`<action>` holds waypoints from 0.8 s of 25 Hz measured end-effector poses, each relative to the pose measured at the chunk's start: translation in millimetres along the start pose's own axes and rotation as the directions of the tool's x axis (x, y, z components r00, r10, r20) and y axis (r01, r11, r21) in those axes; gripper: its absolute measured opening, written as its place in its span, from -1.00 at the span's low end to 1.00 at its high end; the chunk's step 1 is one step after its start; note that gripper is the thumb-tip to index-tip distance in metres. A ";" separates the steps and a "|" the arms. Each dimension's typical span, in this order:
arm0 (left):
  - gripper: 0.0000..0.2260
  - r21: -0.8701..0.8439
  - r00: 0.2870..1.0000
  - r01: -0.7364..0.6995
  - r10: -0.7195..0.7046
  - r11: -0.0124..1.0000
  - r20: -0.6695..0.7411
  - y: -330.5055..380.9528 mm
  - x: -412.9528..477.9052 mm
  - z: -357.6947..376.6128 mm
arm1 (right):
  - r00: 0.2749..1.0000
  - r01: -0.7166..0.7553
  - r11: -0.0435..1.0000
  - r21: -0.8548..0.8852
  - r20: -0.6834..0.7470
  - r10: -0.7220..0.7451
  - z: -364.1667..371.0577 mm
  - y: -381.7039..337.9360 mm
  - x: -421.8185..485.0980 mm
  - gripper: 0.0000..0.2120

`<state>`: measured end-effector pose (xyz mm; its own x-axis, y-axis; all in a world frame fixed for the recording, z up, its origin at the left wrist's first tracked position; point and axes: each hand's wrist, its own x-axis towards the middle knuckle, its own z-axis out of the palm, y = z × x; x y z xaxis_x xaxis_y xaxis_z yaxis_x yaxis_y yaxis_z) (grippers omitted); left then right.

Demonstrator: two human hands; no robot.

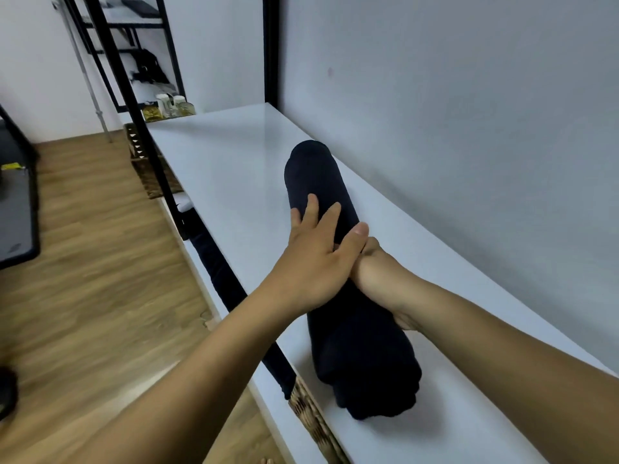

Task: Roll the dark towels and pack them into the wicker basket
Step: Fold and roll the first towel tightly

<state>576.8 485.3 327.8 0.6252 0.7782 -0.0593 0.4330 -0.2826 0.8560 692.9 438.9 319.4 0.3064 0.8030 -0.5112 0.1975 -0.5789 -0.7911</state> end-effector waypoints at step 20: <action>0.12 0.323 0.960 -0.073 -0.021 0.944 0.278 -55.8 19.4 -119.4 | 0.990 -0.092 0.979 0.181 -0.094 0.110 73.1 -96.1 69.8 -0.42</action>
<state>487.2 583.1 340.2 0.7719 0.5974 -0.2176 0.5725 -0.5043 0.6464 627.3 560.9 335.3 0.4121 0.7178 -0.5612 -0.0028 -0.6149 -0.7886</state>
